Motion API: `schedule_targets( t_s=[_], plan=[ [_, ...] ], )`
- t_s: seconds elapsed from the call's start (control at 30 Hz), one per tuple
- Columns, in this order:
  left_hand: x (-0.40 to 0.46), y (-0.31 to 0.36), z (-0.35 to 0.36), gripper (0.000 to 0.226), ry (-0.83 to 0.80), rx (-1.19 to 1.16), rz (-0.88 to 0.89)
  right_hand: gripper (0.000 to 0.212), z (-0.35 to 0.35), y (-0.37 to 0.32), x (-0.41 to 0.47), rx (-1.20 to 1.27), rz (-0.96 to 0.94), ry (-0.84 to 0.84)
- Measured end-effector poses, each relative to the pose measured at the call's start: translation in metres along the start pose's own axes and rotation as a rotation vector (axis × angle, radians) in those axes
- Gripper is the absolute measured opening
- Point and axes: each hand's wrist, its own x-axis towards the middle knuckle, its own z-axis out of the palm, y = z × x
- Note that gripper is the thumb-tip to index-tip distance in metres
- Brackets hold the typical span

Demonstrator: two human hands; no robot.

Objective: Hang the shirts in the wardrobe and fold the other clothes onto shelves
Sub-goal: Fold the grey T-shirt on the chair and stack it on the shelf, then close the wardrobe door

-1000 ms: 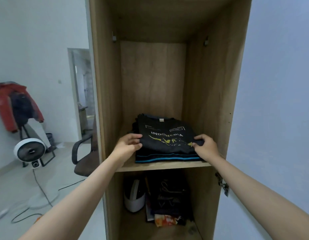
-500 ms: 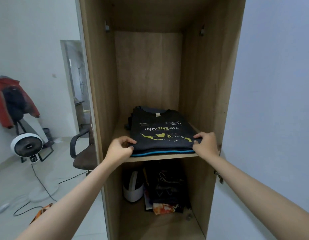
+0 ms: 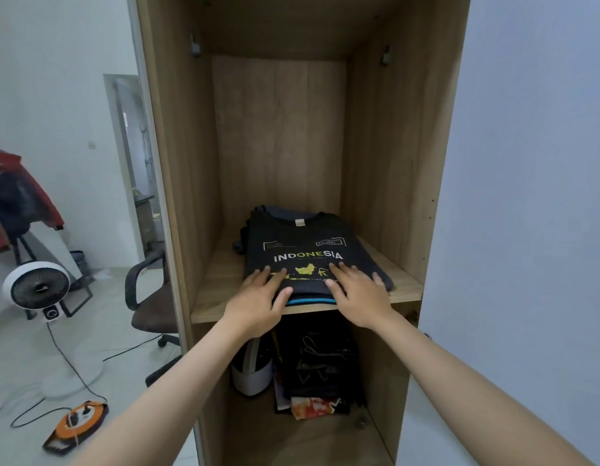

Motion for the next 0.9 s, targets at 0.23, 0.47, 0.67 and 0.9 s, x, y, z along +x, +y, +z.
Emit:
schedule_targets(
  t_s=[0.23,0.47,0.67,0.9],
  plan=[
    [-0.012,0.01,-0.003,0.056,0.037,0.156,-0.106,0.06,-0.004,0.005,-0.022,0.005,0.059,0.055],
    [-0.059,0.062,0.006,0.059,0.241,0.039,-0.032,0.053,-0.028,0.004,-0.1,0.163,0.145,0.128],
    [-0.097,0.151,0.019,0.059,0.214,-0.357,0.293,0.041,-0.079,0.007,-0.181,0.227,0.117,0.406],
    [-0.131,0.252,0.044,0.059,0.151,-0.543,0.726,0.036,-0.156,0.028,-0.281,-0.045,0.091,0.9]
  ],
)
